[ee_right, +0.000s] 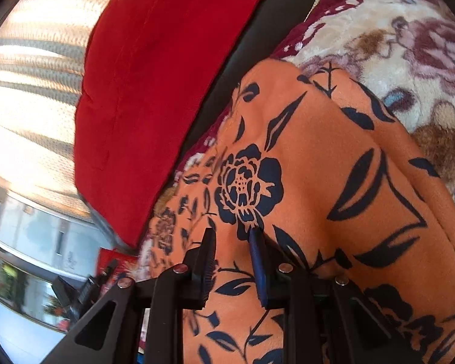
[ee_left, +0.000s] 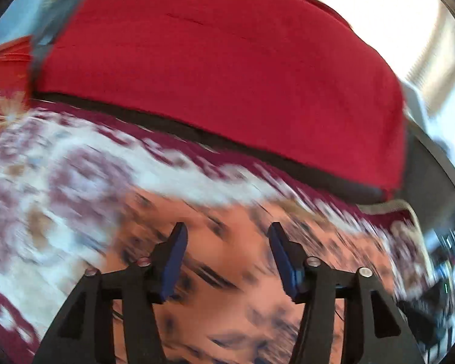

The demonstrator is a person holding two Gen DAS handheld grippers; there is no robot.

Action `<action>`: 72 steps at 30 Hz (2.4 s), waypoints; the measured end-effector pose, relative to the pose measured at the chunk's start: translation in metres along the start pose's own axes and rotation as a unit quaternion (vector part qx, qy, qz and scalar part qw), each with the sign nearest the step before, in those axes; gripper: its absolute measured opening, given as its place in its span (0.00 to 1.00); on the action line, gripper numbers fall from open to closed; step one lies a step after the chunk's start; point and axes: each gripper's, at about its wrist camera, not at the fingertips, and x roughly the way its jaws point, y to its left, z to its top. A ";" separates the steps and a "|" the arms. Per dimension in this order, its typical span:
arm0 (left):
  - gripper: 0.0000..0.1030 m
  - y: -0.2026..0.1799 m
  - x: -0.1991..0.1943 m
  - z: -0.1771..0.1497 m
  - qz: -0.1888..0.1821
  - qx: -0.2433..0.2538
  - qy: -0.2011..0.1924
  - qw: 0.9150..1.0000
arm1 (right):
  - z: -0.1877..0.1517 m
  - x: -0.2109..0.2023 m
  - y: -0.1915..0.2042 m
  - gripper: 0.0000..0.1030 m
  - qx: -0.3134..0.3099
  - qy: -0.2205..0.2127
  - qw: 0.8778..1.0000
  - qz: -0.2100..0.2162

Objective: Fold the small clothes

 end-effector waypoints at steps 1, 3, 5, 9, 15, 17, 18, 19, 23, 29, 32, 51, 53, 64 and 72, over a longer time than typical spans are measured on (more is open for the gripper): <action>0.57 -0.008 0.005 -0.009 -0.009 0.007 0.018 1.000 | 0.000 -0.007 -0.001 0.25 0.003 -0.011 1.000 0.003; 0.57 -0.024 0.024 -0.028 -0.007 0.026 0.068 0.997 | -0.001 -0.019 0.003 0.29 -0.011 -0.033 0.999 0.005; 0.58 -0.033 0.046 -0.044 0.024 0.058 0.112 0.992 | 0.000 -0.029 0.006 0.49 -0.031 -0.057 0.998 -0.011; 0.64 -0.041 0.052 -0.050 0.047 0.105 0.103 0.988 | 0.005 -0.029 -0.003 0.54 -0.019 -0.055 0.998 -0.019; 0.66 -0.035 0.026 -0.059 0.015 0.083 0.100 0.991 | -0.006 -0.069 0.010 0.56 -0.046 -0.066 0.996 0.044; 0.68 -0.039 0.016 -0.066 0.012 0.091 0.098 0.991 | -0.016 -0.094 0.007 0.59 -0.041 -0.072 0.994 0.070; 0.69 -0.043 0.012 -0.072 0.013 0.099 0.092 0.991 | -0.021 -0.100 0.006 0.60 -0.038 -0.074 0.994 0.075; 0.70 -0.043 0.008 -0.074 0.017 0.105 0.089 0.990 | -0.028 -0.110 0.001 0.60 -0.029 -0.074 0.994 0.081; 0.75 -0.033 -0.008 -0.083 0.026 0.103 0.081 0.991 | -0.061 -0.132 -0.028 0.60 0.030 -0.055 0.994 0.095; 0.88 -0.024 0.017 -0.093 0.041 0.110 0.108 0.987 | -0.083 -0.130 -0.055 0.60 0.081 -0.045 0.994 0.052; 0.94 -0.028 0.019 -0.097 0.042 0.130 0.106 0.985 | -0.077 -0.125 -0.069 0.60 0.116 -0.064 0.991 0.030; 1.00 -0.021 -0.002 -0.082 0.139 0.167 0.048 0.975 | -0.033 -0.066 -0.051 0.22 0.078 -0.113 0.991 0.000; 1.00 -0.010 0.024 -0.088 0.168 0.173 0.110 0.964 | -0.035 -0.070 -0.036 0.18 0.046 -0.114 0.992 -0.011; 1.00 0.091 -0.051 -0.021 0.254 -0.036 -0.021 0.966 | -0.061 -0.052 0.136 0.18 -0.149 -0.092 0.984 0.040; 1.00 0.183 -0.102 -0.016 0.318 -0.158 -0.076 0.932 | -0.127 0.053 0.200 0.18 -0.169 0.028 0.982 0.084</action>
